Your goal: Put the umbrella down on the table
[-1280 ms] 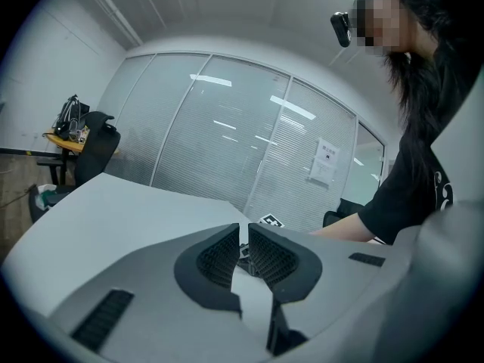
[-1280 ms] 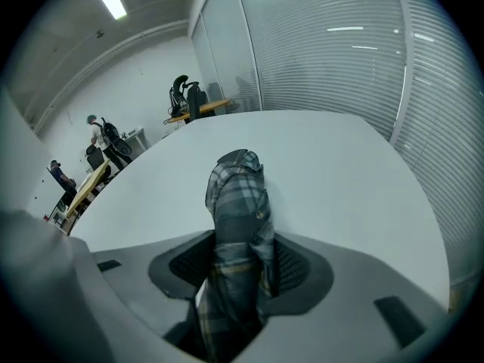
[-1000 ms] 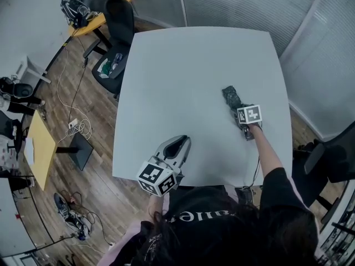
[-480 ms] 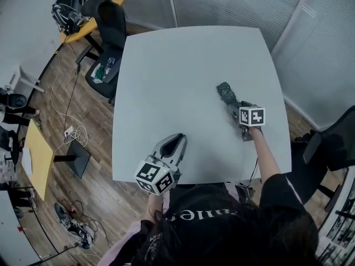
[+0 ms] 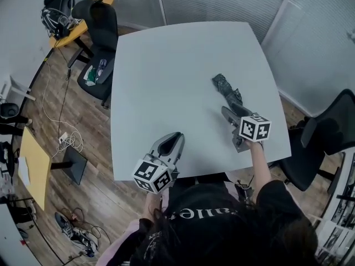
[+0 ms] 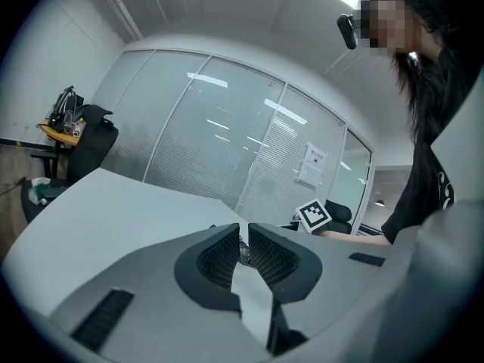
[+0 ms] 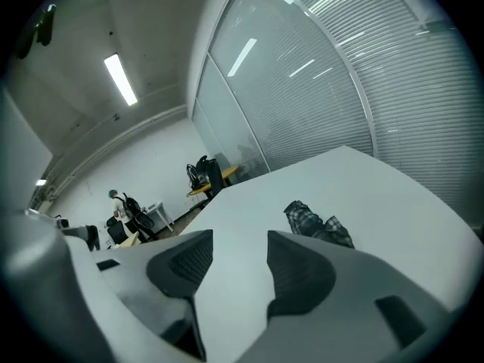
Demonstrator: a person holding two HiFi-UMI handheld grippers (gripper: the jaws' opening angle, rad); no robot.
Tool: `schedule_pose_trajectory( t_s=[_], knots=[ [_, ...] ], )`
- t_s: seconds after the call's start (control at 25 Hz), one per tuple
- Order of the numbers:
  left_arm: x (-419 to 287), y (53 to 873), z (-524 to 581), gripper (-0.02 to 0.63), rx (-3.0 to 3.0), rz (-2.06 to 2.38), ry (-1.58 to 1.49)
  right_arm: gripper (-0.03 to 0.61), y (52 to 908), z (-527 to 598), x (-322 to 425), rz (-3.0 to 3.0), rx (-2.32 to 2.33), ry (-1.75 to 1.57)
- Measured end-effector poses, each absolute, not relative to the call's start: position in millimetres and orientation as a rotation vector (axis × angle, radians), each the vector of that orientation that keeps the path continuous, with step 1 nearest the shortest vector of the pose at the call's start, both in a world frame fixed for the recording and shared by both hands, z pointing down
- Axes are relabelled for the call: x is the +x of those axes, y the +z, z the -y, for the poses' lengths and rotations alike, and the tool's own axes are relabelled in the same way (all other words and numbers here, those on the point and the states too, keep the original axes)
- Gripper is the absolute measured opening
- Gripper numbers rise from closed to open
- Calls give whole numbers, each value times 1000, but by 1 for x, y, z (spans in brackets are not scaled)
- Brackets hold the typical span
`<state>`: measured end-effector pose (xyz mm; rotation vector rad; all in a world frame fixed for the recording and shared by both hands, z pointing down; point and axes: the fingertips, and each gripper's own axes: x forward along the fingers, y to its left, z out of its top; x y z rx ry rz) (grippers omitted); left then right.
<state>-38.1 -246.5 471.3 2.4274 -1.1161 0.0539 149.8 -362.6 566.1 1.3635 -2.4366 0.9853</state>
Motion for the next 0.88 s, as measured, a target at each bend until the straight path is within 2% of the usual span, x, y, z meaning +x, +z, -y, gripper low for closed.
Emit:
schedule_pose_trajectory(
  t_s=[0.36,0.88],
  knots=[
    [-59,472,215,44,2462,1048,62,163,525,281,118,2520,1493,1045],
    [-66,473,155,44,2534,872,80,103,506,176,68,2543,1561,1068]
  ],
)
